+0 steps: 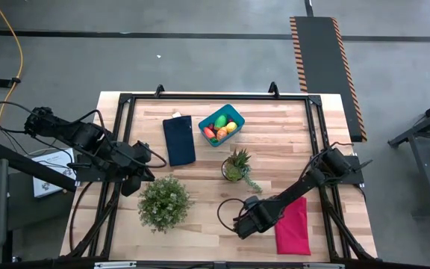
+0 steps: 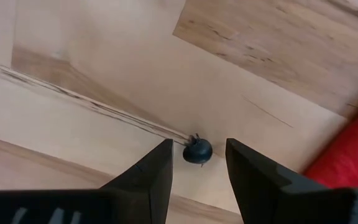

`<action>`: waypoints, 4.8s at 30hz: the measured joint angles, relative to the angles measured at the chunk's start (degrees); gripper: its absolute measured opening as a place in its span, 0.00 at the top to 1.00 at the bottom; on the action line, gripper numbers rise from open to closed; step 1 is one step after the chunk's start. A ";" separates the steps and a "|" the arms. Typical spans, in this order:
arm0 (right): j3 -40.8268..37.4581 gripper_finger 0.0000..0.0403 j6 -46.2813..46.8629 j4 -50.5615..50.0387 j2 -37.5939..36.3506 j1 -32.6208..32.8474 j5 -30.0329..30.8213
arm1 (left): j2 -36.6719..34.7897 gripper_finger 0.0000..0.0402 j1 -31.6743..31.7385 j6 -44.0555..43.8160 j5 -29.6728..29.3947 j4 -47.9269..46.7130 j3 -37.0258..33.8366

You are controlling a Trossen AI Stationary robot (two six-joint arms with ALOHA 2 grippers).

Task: Pick and placing Produce into tupperware
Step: Put the blue berry into the bin

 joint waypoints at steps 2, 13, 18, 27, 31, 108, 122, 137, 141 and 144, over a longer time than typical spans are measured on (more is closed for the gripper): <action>0.00 0.65 -0.24 0.01 0.00 0.01 -0.02 | 0.00 0.94 0.02 0.02 0.00 0.02 0.00; 0.00 0.72 -0.43 0.50 0.00 -0.02 -0.02 | 0.00 0.94 0.00 0.00 0.00 0.02 0.00; 0.00 0.79 -0.41 0.81 0.00 -0.01 -0.02 | 0.00 0.94 0.00 0.00 0.00 0.02 0.00; 0.00 0.83 -0.41 0.86 0.00 -0.02 -0.02 | 0.00 0.94 -0.01 -0.07 0.61 0.02 0.00; 0.00 0.85 -0.39 0.86 0.00 -0.02 -0.02 | 0.00 0.94 0.00 -0.07 0.61 0.02 0.00; 41.14 0.88 -41.50 -18.86 0.00 -16.50 12.65 | -0.09 0.94 0.08 9.03 -1.68 0.57 0.00; 48.02 0.88 -55.73 -24.07 0.00 -25.62 13.57 | -0.09 0.94 0.08 9.07 -4.15 0.54 0.00; 54.31 0.88 -69.55 -30.72 -0.06 -37.41 12.79 | -0.11 0.94 0.08 7.52 -7.42 0.61 0.00; 54.29 0.88 -72.94 -31.20 -0.29 -40.88 12.17 | -0.11 0.94 0.08 6.99 -8.76 0.63 0.00; 54.27 0.88 -75.23 -31.10 -0.37 -43.55 12.15 | -0.11 0.94 0.08 6.21 -9.89 0.64 0.00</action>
